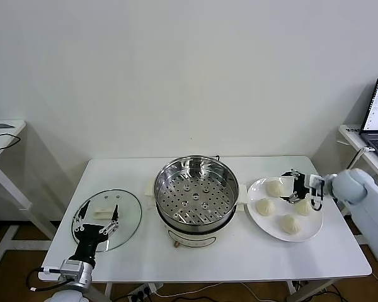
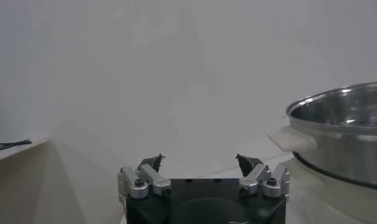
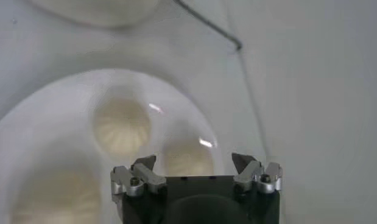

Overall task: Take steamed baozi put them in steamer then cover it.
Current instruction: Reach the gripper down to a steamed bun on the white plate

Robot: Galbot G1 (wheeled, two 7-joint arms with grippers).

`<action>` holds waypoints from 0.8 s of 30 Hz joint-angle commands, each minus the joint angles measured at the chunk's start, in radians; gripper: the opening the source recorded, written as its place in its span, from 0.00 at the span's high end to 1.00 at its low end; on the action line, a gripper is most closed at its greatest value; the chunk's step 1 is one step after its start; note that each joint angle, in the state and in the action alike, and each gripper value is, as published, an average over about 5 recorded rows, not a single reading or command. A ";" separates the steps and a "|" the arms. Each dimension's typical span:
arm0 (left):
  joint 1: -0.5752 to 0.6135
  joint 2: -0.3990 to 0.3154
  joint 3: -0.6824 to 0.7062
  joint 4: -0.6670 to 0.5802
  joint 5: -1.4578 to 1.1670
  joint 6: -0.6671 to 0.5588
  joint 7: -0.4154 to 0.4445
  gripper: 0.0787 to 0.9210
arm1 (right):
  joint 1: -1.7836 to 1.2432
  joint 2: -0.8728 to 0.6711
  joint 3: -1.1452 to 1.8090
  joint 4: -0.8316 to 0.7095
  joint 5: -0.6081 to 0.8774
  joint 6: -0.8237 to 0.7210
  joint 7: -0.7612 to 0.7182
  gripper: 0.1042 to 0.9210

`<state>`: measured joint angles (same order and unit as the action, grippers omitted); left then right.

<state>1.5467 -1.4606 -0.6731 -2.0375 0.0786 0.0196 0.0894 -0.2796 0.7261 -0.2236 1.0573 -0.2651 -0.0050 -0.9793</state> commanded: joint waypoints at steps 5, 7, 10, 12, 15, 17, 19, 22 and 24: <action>0.002 -0.007 0.004 -0.001 0.010 -0.001 -0.001 0.12 | 0.257 0.187 -0.206 -0.329 -0.115 0.025 -0.171 0.12; 0.003 -0.008 0.003 -0.001 0.011 -0.002 -0.001 0.12 | 0.260 0.218 -0.196 -0.365 -0.141 0.037 -0.169 0.12; 0.004 -0.009 0.002 -0.001 0.012 -0.005 -0.001 0.12 | 0.261 0.255 -0.181 -0.408 -0.182 0.051 -0.165 0.12; 0.005 -0.010 0.001 0.000 0.014 -0.006 0.000 0.12 | 0.261 0.273 -0.175 -0.425 -0.196 0.055 -0.162 0.12; 0.006 -0.011 0.001 0.000 0.015 -0.008 0.000 0.12 | 0.258 0.298 -0.163 -0.454 -0.226 0.064 -0.155 0.12; 0.006 -0.011 0.000 0.000 0.016 -0.009 0.000 0.12 | 0.255 0.313 -0.149 -0.472 -0.252 0.070 -0.149 0.12; 0.007 -0.011 -0.001 0.000 0.017 -0.009 0.000 0.12 | 0.250 0.322 -0.136 -0.483 -0.268 0.073 -0.140 0.12; 0.008 -0.011 0.000 -0.001 0.018 -0.010 0.000 0.12 | 0.243 0.330 -0.120 -0.489 -0.280 0.075 -0.129 0.12; 0.008 -0.012 0.002 -0.002 0.019 -0.010 -0.001 0.12 | 0.241 0.332 -0.114 -0.491 -0.285 0.075 -0.123 0.12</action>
<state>1.5543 -1.4713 -0.6736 -2.0374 0.0961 0.0102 0.0892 -0.0630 1.0018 -0.3439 0.6417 -0.4893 0.0589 -1.0983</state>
